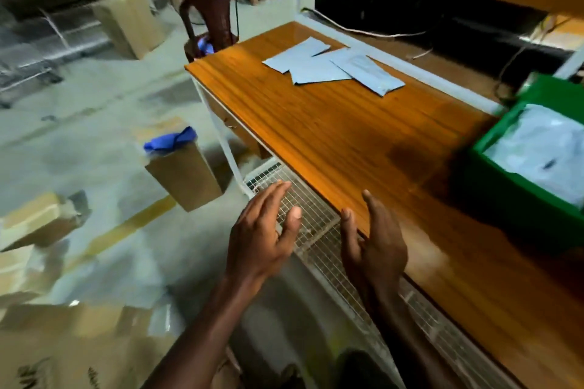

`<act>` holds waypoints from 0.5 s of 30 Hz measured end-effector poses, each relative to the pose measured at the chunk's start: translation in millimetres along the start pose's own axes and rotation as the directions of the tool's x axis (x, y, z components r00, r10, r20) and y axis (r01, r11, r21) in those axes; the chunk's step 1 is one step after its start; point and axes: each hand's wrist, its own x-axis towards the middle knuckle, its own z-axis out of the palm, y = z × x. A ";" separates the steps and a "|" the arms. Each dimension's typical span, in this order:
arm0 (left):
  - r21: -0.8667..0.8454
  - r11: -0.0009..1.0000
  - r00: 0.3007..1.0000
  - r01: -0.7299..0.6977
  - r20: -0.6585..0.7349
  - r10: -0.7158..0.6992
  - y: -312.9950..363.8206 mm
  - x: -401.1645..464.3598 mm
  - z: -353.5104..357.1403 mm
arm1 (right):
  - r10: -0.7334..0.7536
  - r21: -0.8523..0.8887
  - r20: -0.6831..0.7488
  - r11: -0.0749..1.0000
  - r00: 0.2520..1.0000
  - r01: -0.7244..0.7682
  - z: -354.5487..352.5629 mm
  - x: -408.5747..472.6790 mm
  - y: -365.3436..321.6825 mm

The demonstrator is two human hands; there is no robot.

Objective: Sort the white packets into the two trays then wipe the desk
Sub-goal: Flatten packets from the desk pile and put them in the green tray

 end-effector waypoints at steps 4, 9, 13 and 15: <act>0.011 0.998 0.998 0.060 -0.004 -0.060 -61.7 43.6 -15.3 | -0.011 0.012 0.040 1.000 0.999 0.011 64.0 42.6 -41.8; 0.031 0.999 0.999 0.010 0.032 -0.011 -123.3 126.0 -13.0 | -0.002 0.029 0.034 1.000 0.999 0.001 141.0 110.6 -60.3; 0.052 0.998 0.995 -0.023 0.096 0.018 -167.2 210.3 -6.1 | 0.023 0.000 0.019 1.000 1.000 -0.023 208.2 171.9 -60.4; 0.044 0.999 0.987 -0.009 0.163 0.001 -187.4 255.2 -4.7 | 0.067 -0.015 0.032 0.998 0.997 -0.066 239.7 202.3 -65.5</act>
